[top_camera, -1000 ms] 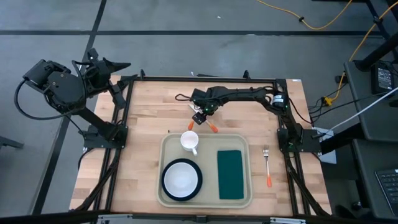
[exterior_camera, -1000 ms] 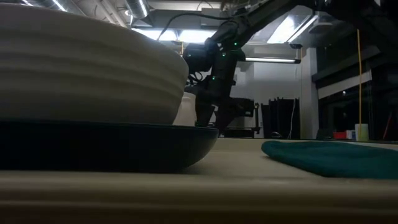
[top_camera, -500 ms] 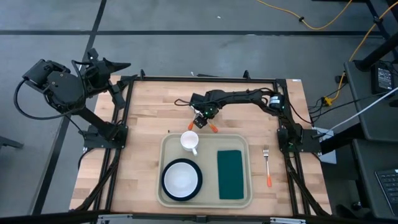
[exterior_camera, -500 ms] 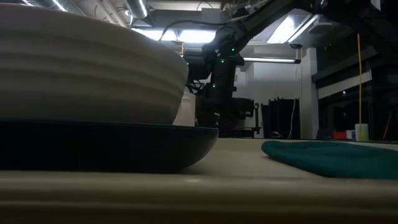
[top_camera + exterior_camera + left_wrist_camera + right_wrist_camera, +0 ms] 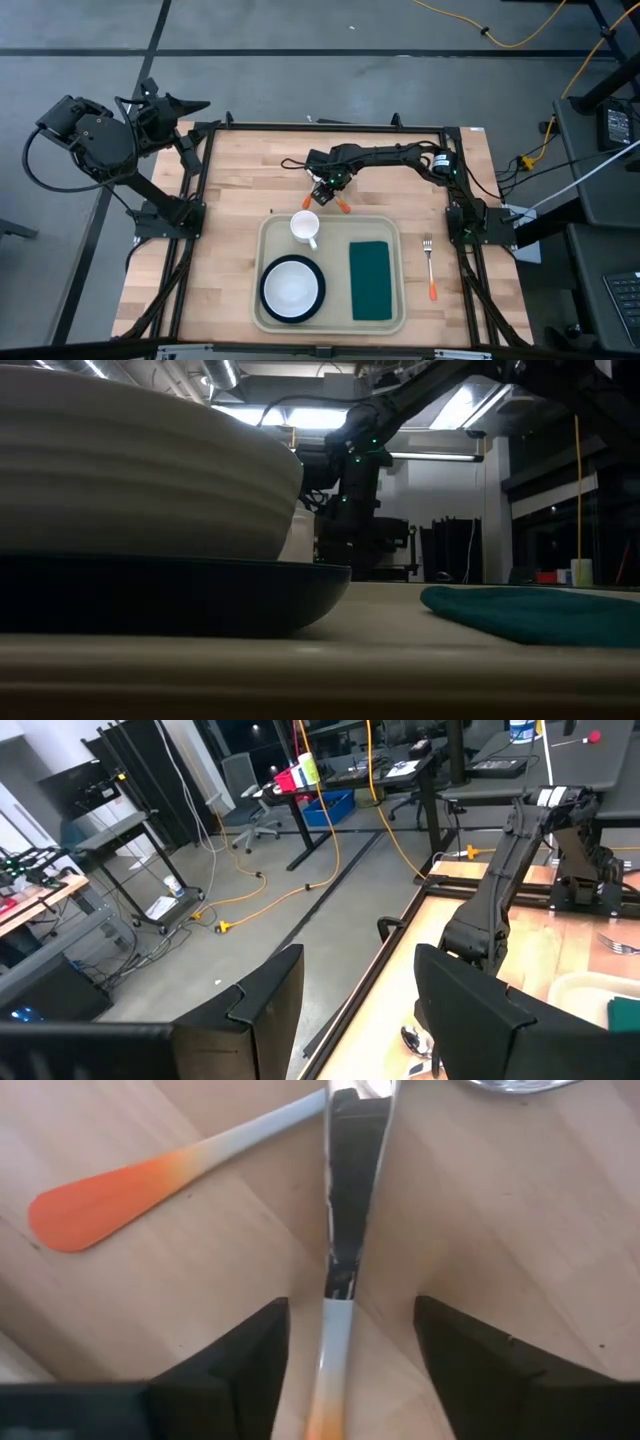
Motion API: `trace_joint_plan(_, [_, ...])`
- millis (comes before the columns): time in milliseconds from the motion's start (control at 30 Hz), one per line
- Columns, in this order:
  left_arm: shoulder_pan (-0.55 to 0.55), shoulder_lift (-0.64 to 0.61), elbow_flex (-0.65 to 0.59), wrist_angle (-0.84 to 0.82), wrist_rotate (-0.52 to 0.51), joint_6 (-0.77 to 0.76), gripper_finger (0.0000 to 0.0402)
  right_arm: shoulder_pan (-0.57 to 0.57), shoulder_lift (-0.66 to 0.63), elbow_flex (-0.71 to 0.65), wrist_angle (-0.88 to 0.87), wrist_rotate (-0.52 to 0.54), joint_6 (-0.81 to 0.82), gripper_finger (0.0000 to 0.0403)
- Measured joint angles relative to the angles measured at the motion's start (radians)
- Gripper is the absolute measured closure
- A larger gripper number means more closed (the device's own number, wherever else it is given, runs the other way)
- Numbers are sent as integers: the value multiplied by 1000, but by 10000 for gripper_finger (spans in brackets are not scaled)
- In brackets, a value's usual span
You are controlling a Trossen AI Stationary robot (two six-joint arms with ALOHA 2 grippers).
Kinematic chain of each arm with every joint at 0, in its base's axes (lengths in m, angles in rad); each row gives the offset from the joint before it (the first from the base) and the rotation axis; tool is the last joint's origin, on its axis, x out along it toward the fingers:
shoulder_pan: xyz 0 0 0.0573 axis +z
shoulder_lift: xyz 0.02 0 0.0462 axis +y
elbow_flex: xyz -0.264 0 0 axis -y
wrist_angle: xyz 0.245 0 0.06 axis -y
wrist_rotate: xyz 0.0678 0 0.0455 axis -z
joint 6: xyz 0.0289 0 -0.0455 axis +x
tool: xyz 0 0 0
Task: Set up tray
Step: Put the orange knife on the dark green napkin
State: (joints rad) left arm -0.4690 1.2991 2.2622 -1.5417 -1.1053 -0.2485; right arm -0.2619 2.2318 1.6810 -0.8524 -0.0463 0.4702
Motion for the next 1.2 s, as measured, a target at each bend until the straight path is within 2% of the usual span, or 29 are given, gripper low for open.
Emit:
trace_joint_plan(167, [0, 0, 0, 0, 0, 0, 215, 0, 1, -1, -4, 25, 16, 221])
trace_joint_plan(533, [0, 0, 0, 0, 7, 10, 215, 0, 2, -1, -15, 41, 18, 278])
trace_joint_plan(833, [0, 0, 0, 0, 8, 21, 215, -1, 2, -2, -19, 42, 18, 366])
trace_joint_plan(1200, [0, 0, 0, 0, 27, 27, 215, 3, 13, 74, -17, -3, 15, 368])
